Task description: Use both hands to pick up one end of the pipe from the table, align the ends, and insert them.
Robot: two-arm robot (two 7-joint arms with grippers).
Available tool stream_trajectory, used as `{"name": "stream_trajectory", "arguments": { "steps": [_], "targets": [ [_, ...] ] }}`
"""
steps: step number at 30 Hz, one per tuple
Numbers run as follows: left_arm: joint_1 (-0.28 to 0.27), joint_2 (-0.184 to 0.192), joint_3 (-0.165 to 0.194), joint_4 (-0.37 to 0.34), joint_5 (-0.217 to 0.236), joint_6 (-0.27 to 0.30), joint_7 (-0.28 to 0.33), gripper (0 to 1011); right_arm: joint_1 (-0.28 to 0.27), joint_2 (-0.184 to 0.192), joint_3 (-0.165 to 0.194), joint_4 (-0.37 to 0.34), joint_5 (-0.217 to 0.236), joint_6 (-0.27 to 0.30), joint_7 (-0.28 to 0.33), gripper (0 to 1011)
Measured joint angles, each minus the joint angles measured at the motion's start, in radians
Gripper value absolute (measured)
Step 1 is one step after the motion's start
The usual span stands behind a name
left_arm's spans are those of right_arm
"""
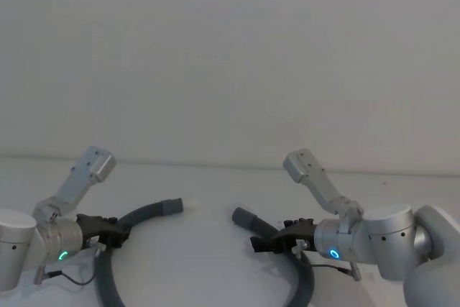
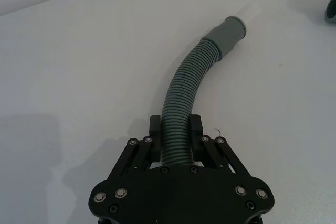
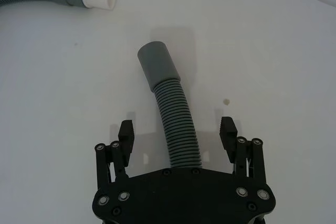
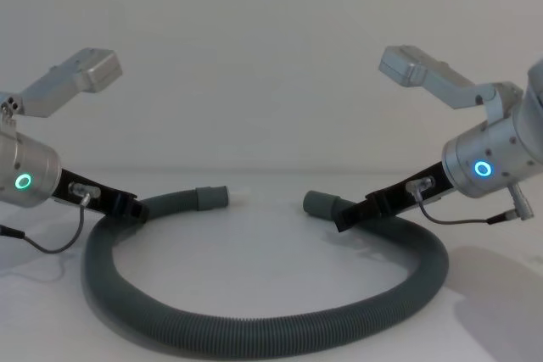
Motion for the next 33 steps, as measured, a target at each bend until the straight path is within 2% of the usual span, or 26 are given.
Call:
{"name": "stream_trajectory", "arguments": {
  "steps": [1,12,33],
  "targets": [
    [0.000,0.000,0.000,0.000,0.000,0.000,0.000,288,0.000,0.000,0.000,0.000,0.000,0.000,0.000,1000],
    [0.000,0.000,0.000,0.000,0.000,0.000,0.000,288,0.000,0.000,0.000,0.000,0.000,0.000,0.000,1002],
    [0.000,0.000,0.000,0.000,0.000,0.000,0.000,288,0.000,0.000,0.000,0.000,0.000,0.000,0.000,914]
  ]
}}
